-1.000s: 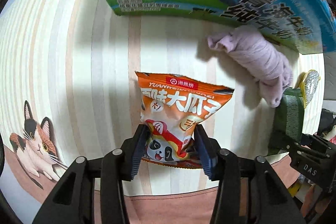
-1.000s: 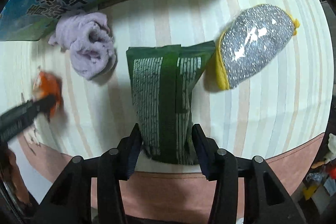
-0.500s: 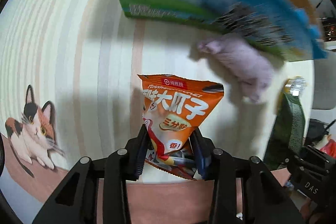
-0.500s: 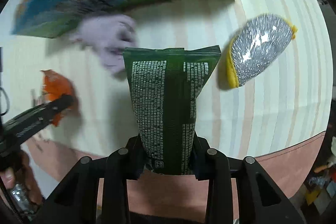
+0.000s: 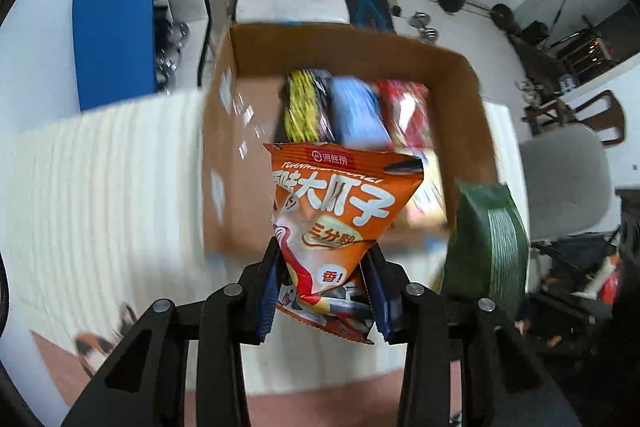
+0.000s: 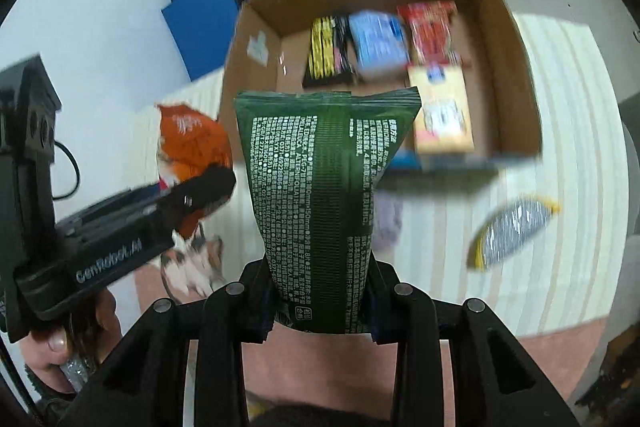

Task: Organize soft objects
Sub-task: 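Carry both bags into the box and open both tools to release them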

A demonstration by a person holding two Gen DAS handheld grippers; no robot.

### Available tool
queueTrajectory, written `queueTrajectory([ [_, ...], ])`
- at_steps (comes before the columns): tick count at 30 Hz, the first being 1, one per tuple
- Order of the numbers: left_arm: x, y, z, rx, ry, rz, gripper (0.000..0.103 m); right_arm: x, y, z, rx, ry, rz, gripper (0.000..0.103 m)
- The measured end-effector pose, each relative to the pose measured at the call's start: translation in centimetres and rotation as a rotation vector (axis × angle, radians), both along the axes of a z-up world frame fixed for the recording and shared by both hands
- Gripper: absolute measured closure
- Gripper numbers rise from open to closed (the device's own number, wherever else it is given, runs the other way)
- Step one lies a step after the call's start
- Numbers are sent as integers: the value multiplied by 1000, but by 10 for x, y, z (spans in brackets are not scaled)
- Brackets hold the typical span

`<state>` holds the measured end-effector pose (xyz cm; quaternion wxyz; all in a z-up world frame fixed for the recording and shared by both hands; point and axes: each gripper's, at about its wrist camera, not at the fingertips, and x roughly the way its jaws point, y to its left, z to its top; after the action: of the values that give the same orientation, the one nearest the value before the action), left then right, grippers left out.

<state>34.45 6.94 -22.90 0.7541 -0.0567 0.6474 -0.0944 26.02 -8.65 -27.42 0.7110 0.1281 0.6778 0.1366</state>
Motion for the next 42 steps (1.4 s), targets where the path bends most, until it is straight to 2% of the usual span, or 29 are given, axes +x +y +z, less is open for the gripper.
queueTrajectory([
  [5, 74, 13, -40, 29, 94, 33, 67, 64, 3, -31, -20, 43, -21, 67],
  [12, 132, 18, -69, 78, 184, 38, 67, 111, 5, -85, -53, 141, -45, 67],
  [22, 171, 14, -104, 116, 249, 12, 65, 129, 6, -132, -108, 217, -39, 66],
  [25, 175, 19, -113, 124, 281, 42, 65, 132, 9, -138, -148, 223, -26, 63],
  [26, 175, 20, -115, 106, 296, 48, 64, 132, 9, -138, -154, 222, -26, 61],
  [28, 175, 23, -116, 106, 305, 59, 58, 133, 10, -136, -156, 217, -29, 41],
  [33, 170, 23, -105, 112, 273, 48, 47, 135, 11, -125, -173, 207, -17, 37],
  [34, 169, 23, -101, 117, 264, 47, 40, 135, 11, -122, -181, 204, -15, 30],
  [35, 167, 23, -97, 121, 251, 46, 34, 136, 12, -119, -186, 200, -13, 27],
  [36, 165, 23, -91, 122, 233, 43, 30, 132, 14, -113, -196, 192, -6, 20],
  [37, 162, 23, -85, 124, 215, 41, 23, 135, 15, -108, -204, 188, -2, 13],
  [38, 160, 24, -82, 123, 207, 40, 14, 135, 15, -104, -211, 182, 3, 9],
  [40, 154, 24, -73, 117, 189, 32, 4, 132, 16, -95, -212, 170, 11, 0],
  [42, 145, 26, -61, 107, 154, 38, 3, 128, 16, -85, -235, 144, 19, 0],
])
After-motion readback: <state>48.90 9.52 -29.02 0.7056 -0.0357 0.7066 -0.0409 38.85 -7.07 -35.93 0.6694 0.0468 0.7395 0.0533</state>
